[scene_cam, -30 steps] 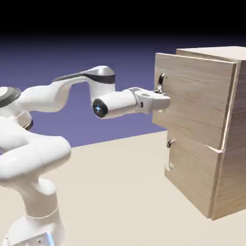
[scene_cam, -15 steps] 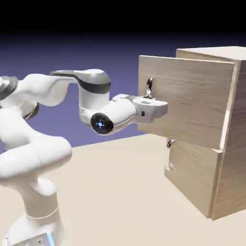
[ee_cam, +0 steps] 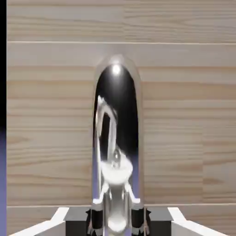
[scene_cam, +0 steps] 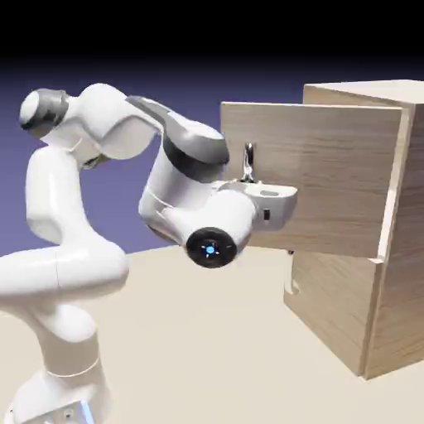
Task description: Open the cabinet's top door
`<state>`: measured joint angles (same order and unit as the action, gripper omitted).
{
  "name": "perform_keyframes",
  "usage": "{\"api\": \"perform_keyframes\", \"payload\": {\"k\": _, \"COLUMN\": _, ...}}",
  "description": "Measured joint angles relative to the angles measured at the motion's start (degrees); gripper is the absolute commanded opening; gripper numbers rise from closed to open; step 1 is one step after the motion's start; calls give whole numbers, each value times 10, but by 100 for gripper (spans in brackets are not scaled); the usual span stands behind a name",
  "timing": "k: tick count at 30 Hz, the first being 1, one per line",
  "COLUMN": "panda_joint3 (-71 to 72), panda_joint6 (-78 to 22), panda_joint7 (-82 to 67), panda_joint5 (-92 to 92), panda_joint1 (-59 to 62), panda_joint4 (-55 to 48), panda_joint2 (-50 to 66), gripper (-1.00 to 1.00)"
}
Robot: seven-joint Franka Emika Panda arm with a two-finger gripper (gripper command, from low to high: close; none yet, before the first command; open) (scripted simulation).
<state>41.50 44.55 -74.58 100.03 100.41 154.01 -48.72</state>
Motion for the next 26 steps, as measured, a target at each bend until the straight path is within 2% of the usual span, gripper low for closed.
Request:
{"api": "perform_keyframes", "payload": {"k": 5, "panda_joint3": 35, "panda_joint6": -36, "panda_joint7": -79, "panda_joint5": -115, "panda_joint1": 70, "panda_joint4": -85, "panda_joint2": 104, "gripper": -100}}
{"api": "perform_keyframes", "payload": {"k": 12, "panda_joint3": 96, "panda_joint6": -32, "panda_joint7": -138, "panda_joint5": -248, "panda_joint1": 133, "panda_joint4": -200, "panda_joint2": 249, "gripper": -100}}
{"api": "perform_keyframes", "payload": {"k": 19, "panda_joint3": 151, "panda_joint6": 2, "panda_joint7": -138, "panda_joint5": -351, "panda_joint1": 158, "panda_joint4": -296, "panda_joint2": 395, "gripper": -100}}
{"api": "perform_keyframes", "payload": {"k": 26, "panda_joint3": 174, "panda_joint6": 39, "panda_joint7": -100, "panda_joint5": -438, "panda_joint1": 134, "panda_joint4": -382, "panda_joint2": 539, "gripper": -100}}
